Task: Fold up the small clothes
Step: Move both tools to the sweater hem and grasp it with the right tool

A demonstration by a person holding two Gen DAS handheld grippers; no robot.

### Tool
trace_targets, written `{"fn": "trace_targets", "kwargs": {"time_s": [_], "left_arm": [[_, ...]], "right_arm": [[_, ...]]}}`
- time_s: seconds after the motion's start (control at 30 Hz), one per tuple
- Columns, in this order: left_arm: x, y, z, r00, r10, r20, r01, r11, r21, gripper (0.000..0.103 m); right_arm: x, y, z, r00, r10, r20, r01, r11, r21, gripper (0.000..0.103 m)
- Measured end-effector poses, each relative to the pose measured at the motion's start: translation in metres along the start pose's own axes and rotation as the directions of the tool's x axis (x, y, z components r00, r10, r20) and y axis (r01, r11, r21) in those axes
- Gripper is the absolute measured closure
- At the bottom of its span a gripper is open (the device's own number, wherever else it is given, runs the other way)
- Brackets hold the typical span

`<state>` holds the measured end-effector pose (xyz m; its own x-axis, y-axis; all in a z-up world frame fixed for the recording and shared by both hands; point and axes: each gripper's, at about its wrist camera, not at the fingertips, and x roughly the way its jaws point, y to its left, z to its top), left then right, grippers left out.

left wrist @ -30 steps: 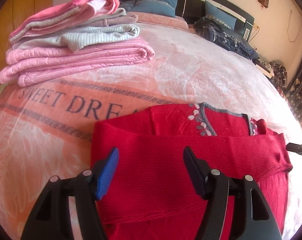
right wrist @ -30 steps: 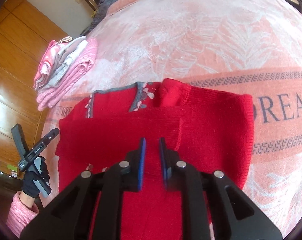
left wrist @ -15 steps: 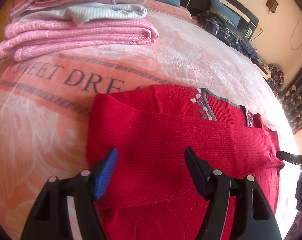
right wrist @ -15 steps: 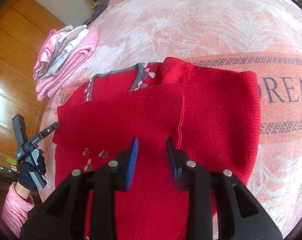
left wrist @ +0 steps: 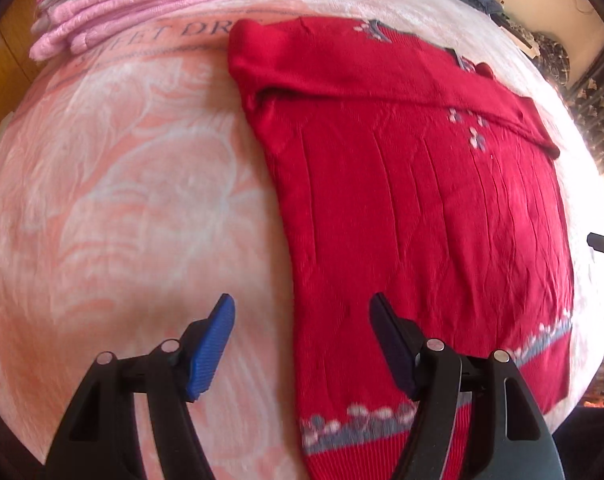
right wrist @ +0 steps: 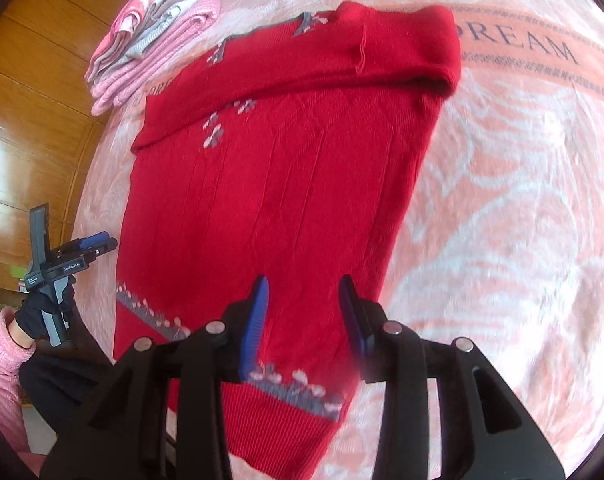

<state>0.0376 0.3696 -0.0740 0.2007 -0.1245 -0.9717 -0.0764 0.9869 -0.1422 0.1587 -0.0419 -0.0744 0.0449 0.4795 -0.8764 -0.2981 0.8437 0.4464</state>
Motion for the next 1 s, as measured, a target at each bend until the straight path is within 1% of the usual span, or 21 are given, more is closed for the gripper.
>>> {"fn": "trace_targets", "kwargs": {"time_s": [0.07,0.13,0.2,0.27,0.33,0.43,0.47,0.57,0.63,0.73,0.77,0.83,0.93,0.97,1.0], "left_arm": [[-0.005,0.003,-0.025,0.999,-0.01,-0.045,0.008,1.0,-0.028,0.033],[-0.007,0.006,-0.048,0.997,-0.01,-0.074,0.007,0.999,-0.046,0.033],[-0.007,0.006,-0.071,0.995,-0.036,-0.098,0.029,0.997,-0.068,0.033],[-0.006,0.006,-0.09,0.99,-0.07,-0.119,0.059,0.994,-0.09,0.033],[-0.004,0.005,-0.104,0.986,-0.083,-0.143,0.069,0.993,-0.094,0.033],[0.003,0.007,-0.115,0.982,-0.094,-0.166,0.074,0.99,-0.123,0.033],[0.004,0.008,-0.118,0.982,-0.095,-0.164,0.074,0.988,-0.135,0.033],[0.003,0.007,-0.119,0.983,-0.099,-0.151,0.08,0.989,-0.128,0.032],[0.006,0.006,-0.122,0.984,-0.099,-0.148,0.08,0.989,-0.127,0.032],[0.007,-0.002,-0.123,0.985,-0.091,-0.145,0.077,0.992,-0.101,0.032],[0.007,-0.004,-0.124,0.984,-0.101,-0.147,0.087,0.991,-0.099,0.032],[0.007,-0.009,-0.128,0.98,-0.132,-0.15,0.116,0.988,-0.105,0.032],[0.007,-0.013,-0.132,0.973,-0.171,-0.154,0.152,0.98,-0.129,0.033],[0.007,-0.013,-0.133,0.972,-0.175,-0.156,0.155,0.979,-0.129,0.033],[0.008,-0.015,-0.137,0.971,-0.182,-0.153,0.162,0.978,-0.134,0.037]], "right_arm": [[-0.003,0.002,-0.025,0.999,0.012,-0.04,-0.01,1.0,0.027,0.061],[-0.004,0.005,-0.049,0.997,0.008,-0.073,-0.005,0.999,0.043,0.059],[-0.005,0.008,-0.071,0.994,-0.024,-0.103,0.028,0.999,0.034,0.059],[-0.003,0.006,-0.09,0.992,-0.027,-0.127,0.034,0.998,0.056,0.055],[0.003,0.005,-0.109,0.986,-0.019,-0.167,0.033,0.996,0.08,0.055],[0.012,0.012,-0.126,0.976,-0.085,-0.202,0.094,0.995,0.038,0.055],[0.015,0.013,-0.13,0.972,-0.099,-0.213,0.109,0.993,0.034,0.055],[0.022,0.014,-0.14,0.968,-0.089,-0.237,0.103,0.993,0.049,0.055],[0.028,0.013,-0.142,0.963,-0.104,-0.25,0.117,0.992,0.04,0.055],[0.035,0.012,-0.145,0.956,-0.119,-0.269,0.132,0.991,0.033,0.056],[0.035,0.011,-0.144,0.954,-0.125,-0.273,0.139,0.99,0.031,0.058],[0.035,0.009,-0.141,0.949,-0.136,-0.283,0.153,0.987,0.04,0.058],[0.036,0.005,-0.141,0.948,-0.126,-0.291,0.146,0.988,0.047,0.058],[0.035,0.006,-0.141,0.946,-0.135,-0.295,0.151,0.988,0.034,0.058],[0.036,0.009,-0.141,0.944,-0.142,-0.297,0.154,0.988,0.019,0.058]]}}
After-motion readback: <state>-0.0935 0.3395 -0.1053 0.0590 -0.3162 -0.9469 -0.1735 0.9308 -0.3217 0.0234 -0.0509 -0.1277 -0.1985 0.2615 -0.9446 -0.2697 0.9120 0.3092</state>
